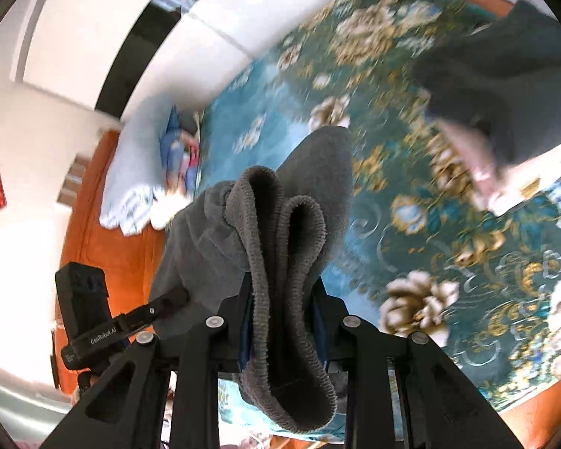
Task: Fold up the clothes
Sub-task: 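Lift the folded bundle with both grippers and carry it along the bed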
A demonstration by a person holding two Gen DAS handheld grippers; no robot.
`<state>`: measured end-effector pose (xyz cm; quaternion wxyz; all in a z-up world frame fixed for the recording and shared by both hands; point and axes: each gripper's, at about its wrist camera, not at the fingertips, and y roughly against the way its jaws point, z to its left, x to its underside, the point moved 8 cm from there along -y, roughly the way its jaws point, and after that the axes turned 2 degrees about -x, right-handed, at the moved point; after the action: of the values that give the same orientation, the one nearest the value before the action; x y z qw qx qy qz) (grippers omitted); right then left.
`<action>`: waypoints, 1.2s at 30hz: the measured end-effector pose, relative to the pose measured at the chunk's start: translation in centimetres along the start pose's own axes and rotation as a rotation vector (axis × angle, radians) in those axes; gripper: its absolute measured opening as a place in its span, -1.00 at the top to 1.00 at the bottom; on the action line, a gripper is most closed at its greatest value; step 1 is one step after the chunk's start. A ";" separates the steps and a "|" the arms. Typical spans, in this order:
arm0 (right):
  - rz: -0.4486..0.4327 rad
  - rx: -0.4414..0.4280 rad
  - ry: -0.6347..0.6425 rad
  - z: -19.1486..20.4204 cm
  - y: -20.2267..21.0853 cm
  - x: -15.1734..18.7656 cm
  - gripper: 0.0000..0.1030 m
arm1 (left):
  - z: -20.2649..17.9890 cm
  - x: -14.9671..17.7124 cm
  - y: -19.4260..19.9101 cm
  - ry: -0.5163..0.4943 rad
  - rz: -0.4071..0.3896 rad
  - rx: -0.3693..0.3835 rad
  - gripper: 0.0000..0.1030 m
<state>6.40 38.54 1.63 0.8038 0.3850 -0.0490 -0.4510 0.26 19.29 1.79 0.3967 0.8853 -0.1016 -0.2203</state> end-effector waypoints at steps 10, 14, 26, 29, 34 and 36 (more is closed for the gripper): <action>-0.103 -0.033 -0.017 -9.2 11.7 -9.5 0.46 | -15.6 -5.6 -9.6 -0.107 -0.019 0.039 0.34; -0.076 -0.026 0.025 -13.9 15.0 -15.0 0.46 | -20.7 -7.2 -15.7 -0.058 -0.029 0.050 0.34; 0.078 -0.009 0.082 -24.8 17.1 -26.3 0.46 | -27.2 -11.3 -29.3 0.045 0.074 -0.058 0.35; 0.091 -0.016 0.072 -26.3 16.5 -28.1 0.46 | -27.4 -12.0 -31.2 0.038 0.099 -0.077 0.34; 0.112 -0.042 0.044 -28.5 15.0 -30.0 0.46 | -26.0 -12.6 -33.3 0.067 0.118 -0.087 0.33; 0.130 -0.042 0.032 -29.4 13.9 -30.3 0.46 | -25.2 -12.7 -34.1 0.083 0.126 -0.091 0.33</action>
<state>10.62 82.67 -1.50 0.8398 0.3714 -0.0515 -0.3926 1.07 63.03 -4.94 0.4533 0.8666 -0.1307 -0.1625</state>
